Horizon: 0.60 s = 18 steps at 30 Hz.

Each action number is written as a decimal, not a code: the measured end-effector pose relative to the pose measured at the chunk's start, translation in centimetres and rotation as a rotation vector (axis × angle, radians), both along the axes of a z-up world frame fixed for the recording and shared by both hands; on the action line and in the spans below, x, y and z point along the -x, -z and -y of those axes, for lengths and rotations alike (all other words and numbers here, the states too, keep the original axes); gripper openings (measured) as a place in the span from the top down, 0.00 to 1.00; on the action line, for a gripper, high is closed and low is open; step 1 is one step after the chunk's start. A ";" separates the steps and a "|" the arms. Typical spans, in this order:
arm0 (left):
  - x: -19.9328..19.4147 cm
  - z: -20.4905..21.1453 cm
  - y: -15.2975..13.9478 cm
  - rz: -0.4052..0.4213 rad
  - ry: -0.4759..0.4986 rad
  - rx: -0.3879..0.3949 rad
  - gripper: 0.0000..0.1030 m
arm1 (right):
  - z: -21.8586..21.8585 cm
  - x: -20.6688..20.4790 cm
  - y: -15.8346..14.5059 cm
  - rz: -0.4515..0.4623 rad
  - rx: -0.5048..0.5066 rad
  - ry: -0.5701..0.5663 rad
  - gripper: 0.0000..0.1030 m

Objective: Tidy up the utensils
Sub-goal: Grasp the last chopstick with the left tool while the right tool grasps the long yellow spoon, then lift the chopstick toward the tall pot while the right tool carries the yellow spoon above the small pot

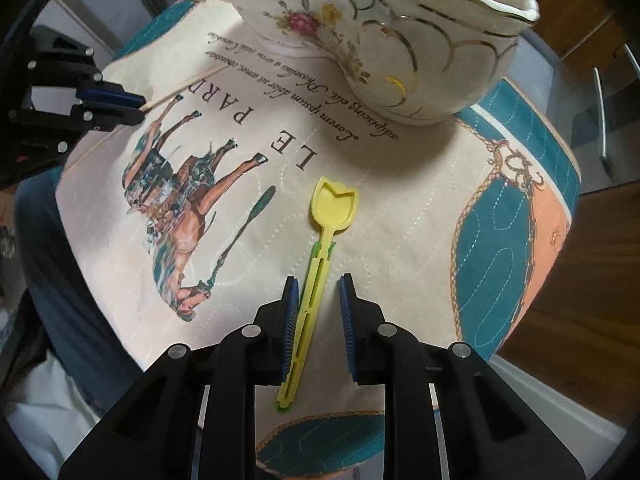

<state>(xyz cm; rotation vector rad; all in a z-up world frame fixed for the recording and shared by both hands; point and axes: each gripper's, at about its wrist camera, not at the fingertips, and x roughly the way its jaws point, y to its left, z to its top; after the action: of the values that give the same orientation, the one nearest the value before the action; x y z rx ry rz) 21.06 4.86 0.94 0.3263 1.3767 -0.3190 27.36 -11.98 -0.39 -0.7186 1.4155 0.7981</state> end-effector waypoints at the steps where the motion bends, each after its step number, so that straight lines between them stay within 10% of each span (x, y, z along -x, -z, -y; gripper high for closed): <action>1: -0.3 0.1 0.0 -0.025 0.011 -0.009 0.92 | -0.3 -0.2 0.0 -0.005 0.016 -0.005 0.78; 18: 0.1 0.6 0.2 -0.049 0.012 -0.028 0.95 | -2.3 1.8 0.1 0.062 0.019 -0.031 0.90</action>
<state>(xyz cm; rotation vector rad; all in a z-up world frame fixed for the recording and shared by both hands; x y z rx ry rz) 21.01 4.24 0.75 0.3523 1.4286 -0.3193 25.54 -9.71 -0.44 -0.7748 1.3605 0.7808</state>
